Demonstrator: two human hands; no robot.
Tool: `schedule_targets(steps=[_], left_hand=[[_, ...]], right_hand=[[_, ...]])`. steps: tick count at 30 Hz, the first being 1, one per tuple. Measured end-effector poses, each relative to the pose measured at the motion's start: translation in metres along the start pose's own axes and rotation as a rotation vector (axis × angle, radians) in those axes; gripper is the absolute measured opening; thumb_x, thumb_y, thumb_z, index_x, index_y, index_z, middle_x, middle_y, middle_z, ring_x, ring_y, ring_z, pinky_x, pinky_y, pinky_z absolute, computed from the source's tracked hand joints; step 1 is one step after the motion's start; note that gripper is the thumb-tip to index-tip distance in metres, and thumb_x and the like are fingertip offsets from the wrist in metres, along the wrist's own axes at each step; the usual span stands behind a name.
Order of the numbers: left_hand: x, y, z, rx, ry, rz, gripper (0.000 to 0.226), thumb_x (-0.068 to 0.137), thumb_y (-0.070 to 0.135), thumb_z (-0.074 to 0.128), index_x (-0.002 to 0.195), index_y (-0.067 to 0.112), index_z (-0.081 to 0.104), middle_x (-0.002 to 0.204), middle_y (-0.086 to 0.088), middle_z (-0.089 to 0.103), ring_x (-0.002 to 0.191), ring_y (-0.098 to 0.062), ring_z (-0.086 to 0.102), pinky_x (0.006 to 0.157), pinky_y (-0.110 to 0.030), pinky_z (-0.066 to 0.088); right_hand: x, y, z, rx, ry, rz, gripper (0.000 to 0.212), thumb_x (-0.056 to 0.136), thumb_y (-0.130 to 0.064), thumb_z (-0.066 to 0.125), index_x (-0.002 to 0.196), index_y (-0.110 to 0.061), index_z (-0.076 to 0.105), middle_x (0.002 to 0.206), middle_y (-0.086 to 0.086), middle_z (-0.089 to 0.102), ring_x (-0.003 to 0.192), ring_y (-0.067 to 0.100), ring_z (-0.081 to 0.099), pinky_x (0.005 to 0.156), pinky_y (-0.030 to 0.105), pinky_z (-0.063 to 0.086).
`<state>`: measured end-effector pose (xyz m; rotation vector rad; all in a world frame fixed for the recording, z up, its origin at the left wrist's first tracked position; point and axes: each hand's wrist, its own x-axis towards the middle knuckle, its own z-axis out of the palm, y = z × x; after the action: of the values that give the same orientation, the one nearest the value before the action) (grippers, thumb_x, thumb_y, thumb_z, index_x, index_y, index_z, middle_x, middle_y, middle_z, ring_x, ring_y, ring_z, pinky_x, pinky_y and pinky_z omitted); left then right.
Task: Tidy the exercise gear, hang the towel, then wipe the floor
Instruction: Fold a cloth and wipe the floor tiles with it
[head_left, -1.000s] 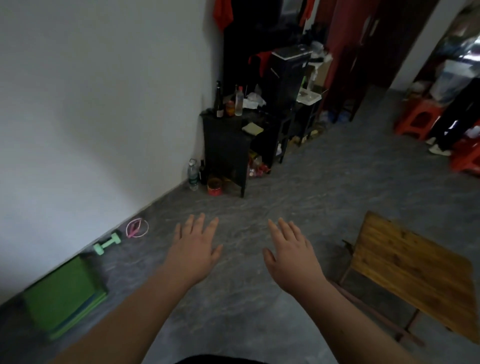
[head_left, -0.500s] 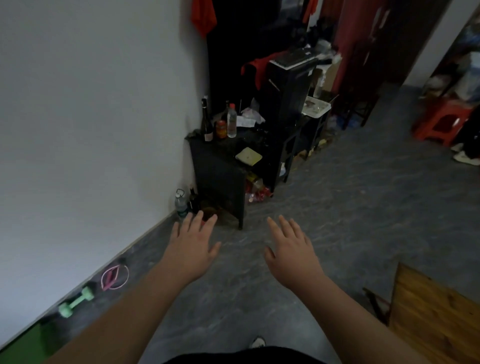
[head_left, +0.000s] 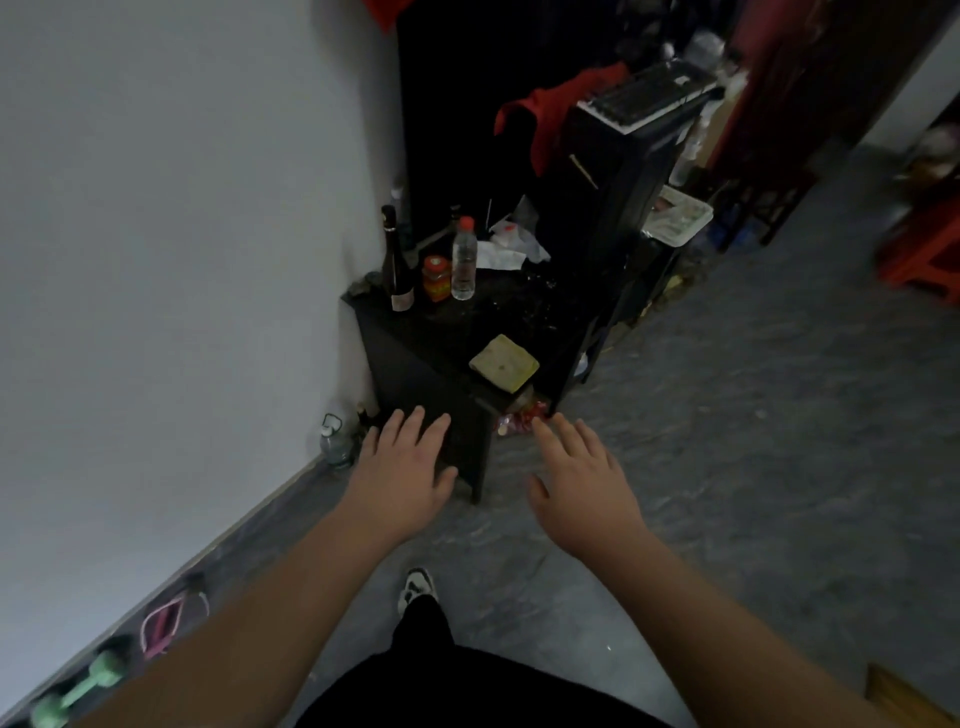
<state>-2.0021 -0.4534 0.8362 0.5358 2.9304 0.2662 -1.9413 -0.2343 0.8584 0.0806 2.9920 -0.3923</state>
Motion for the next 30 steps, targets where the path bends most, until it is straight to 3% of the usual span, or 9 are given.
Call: schedule_targets(steps=[8,14,18,22,27,30], left_hand=[[0.193,-0.034,0.008,0.017,-0.161,0.133,0.067,0.097,0.048,0.038,0.155,0.029,0.009,0.163,-0.006,0.014,0.149,-0.027,0.012,0.120,-0.048,0.016],[0.284,-0.039,0.048,-0.019,-0.319,0.099,0.067,0.097,0.044,0.039,0.155,0.028,0.009,0.163,-0.004,0.012,0.149,-0.027,0.011,0.120,-0.047,0.016],[0.329,-0.035,0.085,-0.080,-0.444,0.084,0.063,0.100,0.038,0.038,0.155,0.026,0.010,0.164,-0.004,0.008,0.150,-0.028,0.006,0.120,-0.046,0.014],[0.365,-0.022,0.128,-0.136,-0.547,-0.043,0.065,0.097,0.030,0.042,0.155,0.023,0.014,0.163,-0.006,0.012,0.149,-0.030,0.008,0.119,-0.049,0.018],[0.381,-0.011,0.168,-0.165,-0.678,-0.133,0.072,0.093,0.036,0.045,0.155,0.021,0.012,0.162,-0.009,0.012,0.149,-0.035,0.009,0.118,-0.052,0.019],[0.386,-0.002,0.177,-0.220,-0.668,-0.212,0.080,0.084,0.053,0.031,0.155,0.020,0.015,0.162,-0.010,0.014,0.149,-0.032,0.011,0.119,-0.049,0.018]], right_hand=[[0.170,0.030,0.016,0.025,-0.084,0.146,0.065,0.099,-0.045,0.038,0.155,-0.026,0.011,0.164,0.002,0.012,0.151,0.023,0.005,0.120,0.046,0.019],[0.266,0.066,0.043,0.040,-0.192,0.147,0.064,0.098,-0.041,0.040,0.154,-0.023,0.015,0.163,0.004,0.014,0.151,0.026,0.008,0.120,0.046,0.018],[0.328,0.101,0.078,-0.009,-0.310,0.022,0.066,0.096,-0.038,0.044,0.154,-0.022,0.016,0.164,0.005,0.013,0.151,0.026,0.008,0.121,0.045,0.017],[0.373,0.128,0.112,-0.062,-0.497,-0.163,0.069,0.096,-0.036,0.047,0.155,-0.023,0.014,0.164,0.004,0.004,0.151,0.025,0.004,0.122,0.044,0.014],[0.415,0.149,0.145,-0.118,-0.553,-0.371,0.073,0.095,-0.044,0.049,0.156,-0.022,0.014,0.164,0.005,0.004,0.151,0.027,0.004,0.120,0.046,0.012],[0.426,0.150,0.160,-0.161,-0.562,-0.414,0.079,0.089,-0.054,0.055,0.154,-0.023,0.021,0.163,0.006,0.011,0.150,0.030,0.007,0.119,0.051,0.017]])
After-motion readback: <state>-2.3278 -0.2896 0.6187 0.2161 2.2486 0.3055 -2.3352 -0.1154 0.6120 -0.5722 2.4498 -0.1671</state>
